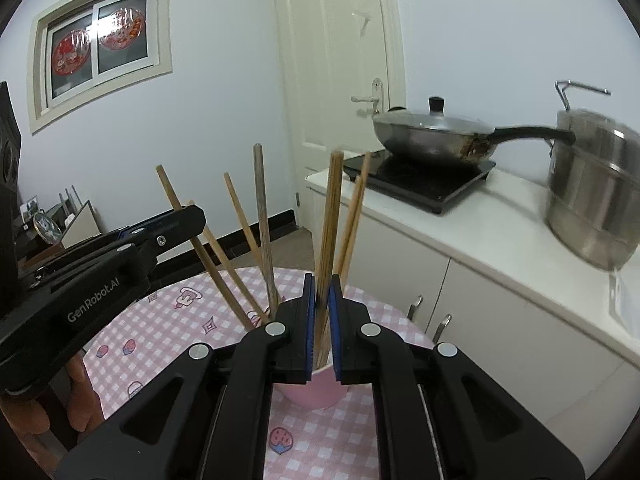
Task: Organize utensils
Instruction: 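Lower both chopsticks into the pink cup and open both tools, then move both open tools down to the last loose chopsticks, then close the right tool on one chopstick while the left tool grasps the other, then lift both chopsticks upright and carry them over the pink cup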
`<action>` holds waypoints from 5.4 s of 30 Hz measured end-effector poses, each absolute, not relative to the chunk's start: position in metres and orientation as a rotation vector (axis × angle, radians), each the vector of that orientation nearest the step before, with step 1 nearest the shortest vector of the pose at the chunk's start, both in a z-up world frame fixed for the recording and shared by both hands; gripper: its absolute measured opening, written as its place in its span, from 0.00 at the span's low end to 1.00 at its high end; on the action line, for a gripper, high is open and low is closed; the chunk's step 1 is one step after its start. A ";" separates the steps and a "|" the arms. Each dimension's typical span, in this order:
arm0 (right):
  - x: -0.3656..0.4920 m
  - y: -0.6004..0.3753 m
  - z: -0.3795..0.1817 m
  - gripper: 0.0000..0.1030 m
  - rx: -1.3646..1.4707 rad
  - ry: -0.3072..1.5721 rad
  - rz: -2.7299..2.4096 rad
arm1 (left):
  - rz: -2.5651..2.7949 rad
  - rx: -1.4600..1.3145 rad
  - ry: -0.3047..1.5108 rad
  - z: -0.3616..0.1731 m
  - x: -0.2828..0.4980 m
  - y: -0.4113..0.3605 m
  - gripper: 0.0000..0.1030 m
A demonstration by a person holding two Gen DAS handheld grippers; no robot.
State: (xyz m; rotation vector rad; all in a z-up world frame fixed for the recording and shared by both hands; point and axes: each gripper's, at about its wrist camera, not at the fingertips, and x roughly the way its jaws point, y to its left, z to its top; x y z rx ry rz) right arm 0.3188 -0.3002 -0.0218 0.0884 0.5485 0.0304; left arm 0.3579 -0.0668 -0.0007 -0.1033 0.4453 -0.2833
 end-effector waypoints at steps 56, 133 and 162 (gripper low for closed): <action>0.250 -0.217 -0.093 0.55 0.112 0.838 0.146 | -0.208 -0.106 0.849 -0.085 0.263 0.031 0.70; 0.246 -0.242 -0.042 0.04 0.180 0.771 0.271 | -0.311 -0.039 0.664 -0.017 0.251 -0.027 0.06; 0.256 -0.279 0.046 0.04 0.119 0.508 0.202 | -0.323 -0.009 0.395 0.076 0.270 -0.081 0.06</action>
